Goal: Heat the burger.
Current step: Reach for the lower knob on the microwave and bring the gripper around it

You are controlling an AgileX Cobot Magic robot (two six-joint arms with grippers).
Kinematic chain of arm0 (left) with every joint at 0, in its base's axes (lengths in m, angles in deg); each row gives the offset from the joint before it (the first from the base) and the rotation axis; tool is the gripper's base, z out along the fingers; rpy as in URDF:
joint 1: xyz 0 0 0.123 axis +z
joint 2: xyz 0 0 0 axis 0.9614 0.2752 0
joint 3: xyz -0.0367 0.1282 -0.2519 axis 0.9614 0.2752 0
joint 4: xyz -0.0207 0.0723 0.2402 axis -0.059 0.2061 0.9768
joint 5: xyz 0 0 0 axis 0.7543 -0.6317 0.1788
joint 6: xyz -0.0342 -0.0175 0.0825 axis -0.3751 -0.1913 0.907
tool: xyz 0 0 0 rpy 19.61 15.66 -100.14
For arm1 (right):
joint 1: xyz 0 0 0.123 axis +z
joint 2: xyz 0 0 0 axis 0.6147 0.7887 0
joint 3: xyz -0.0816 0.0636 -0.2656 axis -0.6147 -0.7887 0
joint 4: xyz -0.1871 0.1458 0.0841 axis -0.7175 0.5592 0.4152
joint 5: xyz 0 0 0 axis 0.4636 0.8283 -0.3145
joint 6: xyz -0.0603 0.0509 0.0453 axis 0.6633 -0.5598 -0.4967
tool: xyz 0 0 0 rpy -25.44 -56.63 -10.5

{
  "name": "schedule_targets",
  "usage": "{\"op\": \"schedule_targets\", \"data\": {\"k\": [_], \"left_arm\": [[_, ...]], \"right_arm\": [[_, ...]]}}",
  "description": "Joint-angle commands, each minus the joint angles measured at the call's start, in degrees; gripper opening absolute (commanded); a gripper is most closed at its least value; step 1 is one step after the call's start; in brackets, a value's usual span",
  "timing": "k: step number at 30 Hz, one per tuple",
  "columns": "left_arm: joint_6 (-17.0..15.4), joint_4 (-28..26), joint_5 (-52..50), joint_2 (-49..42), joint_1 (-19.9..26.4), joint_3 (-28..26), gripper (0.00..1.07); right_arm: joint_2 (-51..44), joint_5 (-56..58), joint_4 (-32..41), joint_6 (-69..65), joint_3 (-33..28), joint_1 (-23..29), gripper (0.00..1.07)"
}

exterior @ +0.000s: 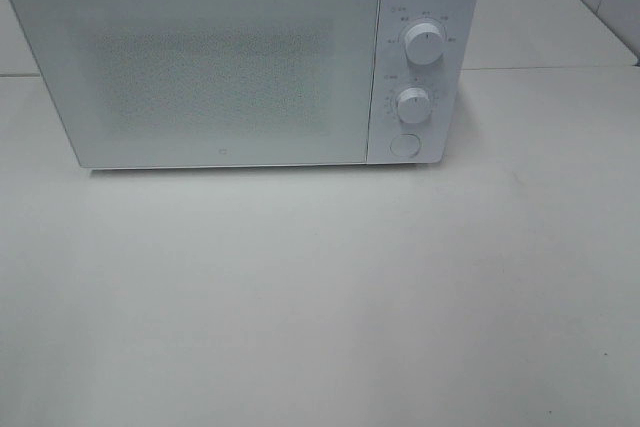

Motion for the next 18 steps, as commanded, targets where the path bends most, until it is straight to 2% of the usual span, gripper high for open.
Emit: {"op": "schedule_targets", "data": {"k": [1,3,18], "left_arm": [[-0.5,0.0,-0.2,-4.4,0.1,0.3,0.98],[-0.5,0.2,-0.2,-6.5,0.1,0.3,0.98],[-0.5,0.4,-0.2,-5.8,0.1,0.3,0.98]], "right_arm": [[-1.5,-0.4,-0.2,0.5,-0.1,-0.2,0.66],[-1.5,-0.4,-0.2,0.5,-0.1,-0.2,0.66],[-1.3,-0.4,-0.2,0.5,-0.1,-0.2,0.66]]}}
